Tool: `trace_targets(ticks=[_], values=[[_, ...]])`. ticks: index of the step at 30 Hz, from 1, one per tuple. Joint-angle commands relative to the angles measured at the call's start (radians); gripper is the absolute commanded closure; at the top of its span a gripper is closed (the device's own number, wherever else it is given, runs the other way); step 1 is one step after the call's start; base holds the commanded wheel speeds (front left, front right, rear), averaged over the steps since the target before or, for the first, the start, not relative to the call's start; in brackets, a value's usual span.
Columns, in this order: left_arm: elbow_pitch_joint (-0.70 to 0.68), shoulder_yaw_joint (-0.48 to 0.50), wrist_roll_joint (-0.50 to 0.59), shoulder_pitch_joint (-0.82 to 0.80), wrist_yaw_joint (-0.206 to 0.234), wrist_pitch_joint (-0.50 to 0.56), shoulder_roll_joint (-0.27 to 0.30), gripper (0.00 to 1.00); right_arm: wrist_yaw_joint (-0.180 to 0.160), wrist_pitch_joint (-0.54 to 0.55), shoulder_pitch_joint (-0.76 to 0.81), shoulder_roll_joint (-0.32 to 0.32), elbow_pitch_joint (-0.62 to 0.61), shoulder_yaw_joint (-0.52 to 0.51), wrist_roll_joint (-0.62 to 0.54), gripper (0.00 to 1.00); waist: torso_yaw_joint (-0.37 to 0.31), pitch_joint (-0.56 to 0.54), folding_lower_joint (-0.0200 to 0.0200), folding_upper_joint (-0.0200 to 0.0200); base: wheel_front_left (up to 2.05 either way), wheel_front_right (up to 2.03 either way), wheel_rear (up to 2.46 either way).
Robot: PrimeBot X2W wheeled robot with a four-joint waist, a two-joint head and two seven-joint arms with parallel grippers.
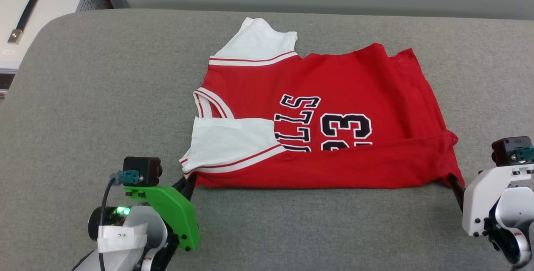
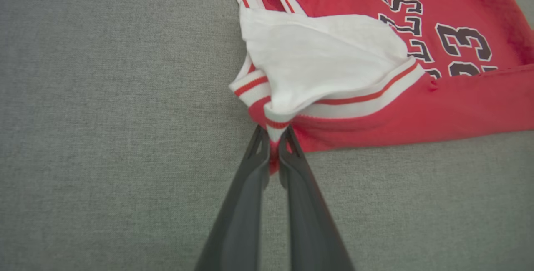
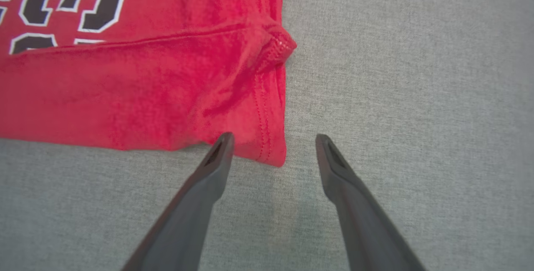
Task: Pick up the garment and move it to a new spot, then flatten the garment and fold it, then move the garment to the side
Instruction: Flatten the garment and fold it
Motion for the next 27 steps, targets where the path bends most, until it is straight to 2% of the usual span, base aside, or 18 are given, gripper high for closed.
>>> trace_targets(ticks=[1,9,17,19,20,21,27], values=[[-0.01,-0.001,0.013,-0.005,0.008,0.001,0.005,1.0,-0.002,0.003,-0.028,0.004,0.026,-0.001,-0.013,0.0,0.013,0.012,0.0,0.0,0.0,0.0,0.0],[-0.041,-0.011,0.026,-0.013,0.004,-0.002,0.011,1.0,-0.002,0.01,-0.094,0.026,0.165,-0.008,-0.055,0.0,0.031,0.03,0.0,0.0,0.0,0.0,0.0],[-0.04,-0.016,0.026,-0.019,-0.009,-0.007,0.011,1.0,-0.002,0.028,-0.106,0.031,0.243,0.037,-0.028,0.0,0.033,0.049,0.0,0.0,0.0,0.0,0.0],[-0.037,-0.017,0.026,-0.022,-0.01,-0.006,0.011,1.0,-0.002,0.042,-0.104,0.031,0.26,0.052,-0.009,0.56,0.033,0.053,0.0,0.0,0.0,0.0,0.0],[-0.035,-0.016,0.026,-0.024,-0.01,-0.006,0.012,1.0,-0.002,0.046,-0.105,0.03,0.264,0.057,0.0,0.91,0.032,0.056,0.0,0.0,0.0,0.0,0.0],[-0.032,-0.016,0.026,-0.026,-0.01,-0.006,0.012,1.0,-0.002,0.049,-0.105,0.03,0.267,0.06,0.007,1.0,0.032,0.058,0.0,0.0,0.0,0.0,0.0],[-0.011,-0.02,0.021,-0.026,-0.014,-0.003,0.012,1.0,-0.002,0.019,-0.107,0.008,0.278,0.042,0.021,1.0,0.025,0.045,0.0,0.0,0.0,0.0,0.0]])
